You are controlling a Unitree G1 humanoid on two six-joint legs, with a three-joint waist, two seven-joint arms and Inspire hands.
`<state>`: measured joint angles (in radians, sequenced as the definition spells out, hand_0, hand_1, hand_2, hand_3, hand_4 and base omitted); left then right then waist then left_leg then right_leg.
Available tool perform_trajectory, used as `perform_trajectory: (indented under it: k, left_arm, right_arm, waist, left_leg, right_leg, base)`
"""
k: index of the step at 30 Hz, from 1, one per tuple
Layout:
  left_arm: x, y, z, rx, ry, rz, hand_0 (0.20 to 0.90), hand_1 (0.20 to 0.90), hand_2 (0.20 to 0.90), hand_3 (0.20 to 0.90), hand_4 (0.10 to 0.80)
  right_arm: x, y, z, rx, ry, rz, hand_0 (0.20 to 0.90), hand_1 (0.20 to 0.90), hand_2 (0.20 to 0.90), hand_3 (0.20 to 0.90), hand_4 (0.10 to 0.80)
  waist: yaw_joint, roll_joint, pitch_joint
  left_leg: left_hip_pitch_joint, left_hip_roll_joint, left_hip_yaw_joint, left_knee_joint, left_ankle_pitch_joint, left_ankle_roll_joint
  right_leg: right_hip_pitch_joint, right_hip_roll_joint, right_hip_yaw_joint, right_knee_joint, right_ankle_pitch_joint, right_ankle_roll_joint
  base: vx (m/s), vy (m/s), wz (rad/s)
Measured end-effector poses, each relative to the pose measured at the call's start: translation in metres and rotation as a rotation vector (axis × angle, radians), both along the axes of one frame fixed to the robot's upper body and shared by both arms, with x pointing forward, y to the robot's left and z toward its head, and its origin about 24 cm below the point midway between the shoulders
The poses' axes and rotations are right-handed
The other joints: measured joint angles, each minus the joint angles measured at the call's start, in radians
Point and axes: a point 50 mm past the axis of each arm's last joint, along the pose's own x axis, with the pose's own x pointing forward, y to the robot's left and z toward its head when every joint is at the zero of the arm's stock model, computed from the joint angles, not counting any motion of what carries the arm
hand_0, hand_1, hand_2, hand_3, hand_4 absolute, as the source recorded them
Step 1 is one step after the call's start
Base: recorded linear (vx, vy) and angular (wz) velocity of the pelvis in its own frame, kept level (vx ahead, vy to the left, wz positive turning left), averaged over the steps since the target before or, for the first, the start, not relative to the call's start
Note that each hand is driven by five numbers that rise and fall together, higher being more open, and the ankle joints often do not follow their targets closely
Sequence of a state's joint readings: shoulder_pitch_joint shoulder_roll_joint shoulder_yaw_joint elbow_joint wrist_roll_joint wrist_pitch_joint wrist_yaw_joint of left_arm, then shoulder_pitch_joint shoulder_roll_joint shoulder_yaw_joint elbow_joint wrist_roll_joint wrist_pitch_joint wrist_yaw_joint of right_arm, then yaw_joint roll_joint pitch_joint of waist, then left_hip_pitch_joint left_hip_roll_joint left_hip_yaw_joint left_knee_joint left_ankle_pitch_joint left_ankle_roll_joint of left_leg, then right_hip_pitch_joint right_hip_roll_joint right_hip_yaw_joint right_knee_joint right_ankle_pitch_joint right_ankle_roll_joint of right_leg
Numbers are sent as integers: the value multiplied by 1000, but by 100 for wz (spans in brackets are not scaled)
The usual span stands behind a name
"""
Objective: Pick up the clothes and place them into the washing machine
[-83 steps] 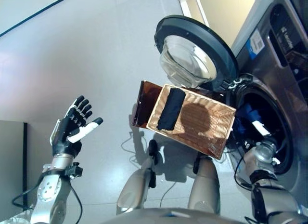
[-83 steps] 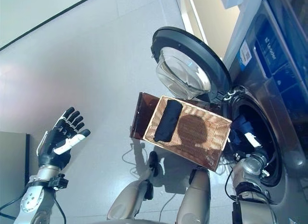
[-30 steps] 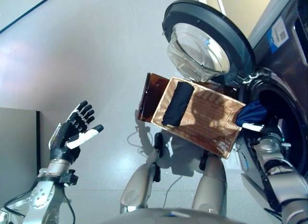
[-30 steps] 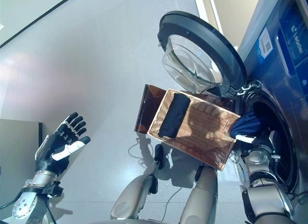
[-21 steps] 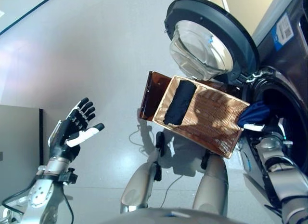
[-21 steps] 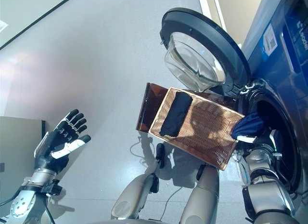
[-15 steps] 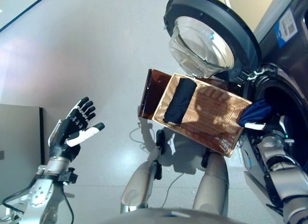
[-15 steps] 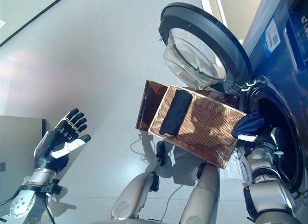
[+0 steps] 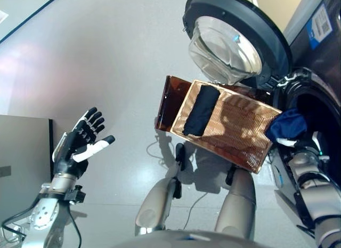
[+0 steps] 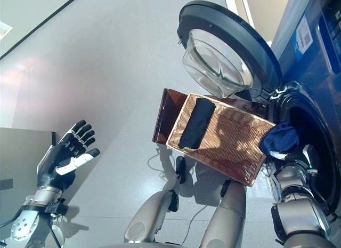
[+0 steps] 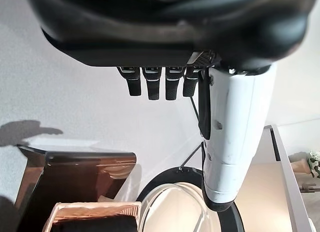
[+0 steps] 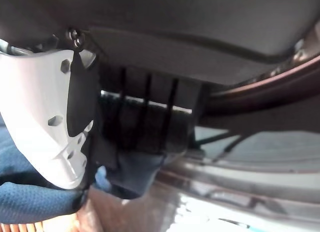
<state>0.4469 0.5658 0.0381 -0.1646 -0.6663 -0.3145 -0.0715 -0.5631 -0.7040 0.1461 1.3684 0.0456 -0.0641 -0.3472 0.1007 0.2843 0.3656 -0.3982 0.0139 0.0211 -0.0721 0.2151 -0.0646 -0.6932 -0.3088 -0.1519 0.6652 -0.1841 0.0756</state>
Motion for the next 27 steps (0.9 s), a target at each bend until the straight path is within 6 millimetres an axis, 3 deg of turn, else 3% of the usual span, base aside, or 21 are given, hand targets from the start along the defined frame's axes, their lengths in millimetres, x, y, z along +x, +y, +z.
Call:
perform_trajectory:
  k: [14, 21, 27]
  left_arm:
    - [1, 6, 5, 17, -20, 33, 900, 900, 900, 900, 800]
    - [4, 3, 2, -25, -37, 77, 900, 900, 900, 900, 800]
    - [5, 4, 0, -27, -34, 77, 900, 900, 900, 900, 800]
  right_arm:
    - [0, -1, 1, -4, -12, -20, 200, 200, 200, 200, 300]
    - [5, 30, -11, 261, -366, -61, 200, 200, 200, 200, 300]
    - [-1, 47, -32, 472, -479, -141, 200, 200, 200, 200, 300]
  waist:
    - [-2, -1, 0]
    - [-28, -18, -5]
    - [-34, -71, -24]
  left_leg:
    - [0, -10, -2, 1, -1, 4]
    - [3, -5, 1, 0, -2, 5]
    - [14, -5, 4, 0, -5, 9]
  right_leg:
    - [0, -13, 0, 5, -1, 1]
    - [7, -5, 0, -8, 3, 5]
    - [24, -2, 2, -28, 10, 14]
  base:
    - [17, 2, 1]
    - [48, -4, -2]
    - [32, -1, -2]
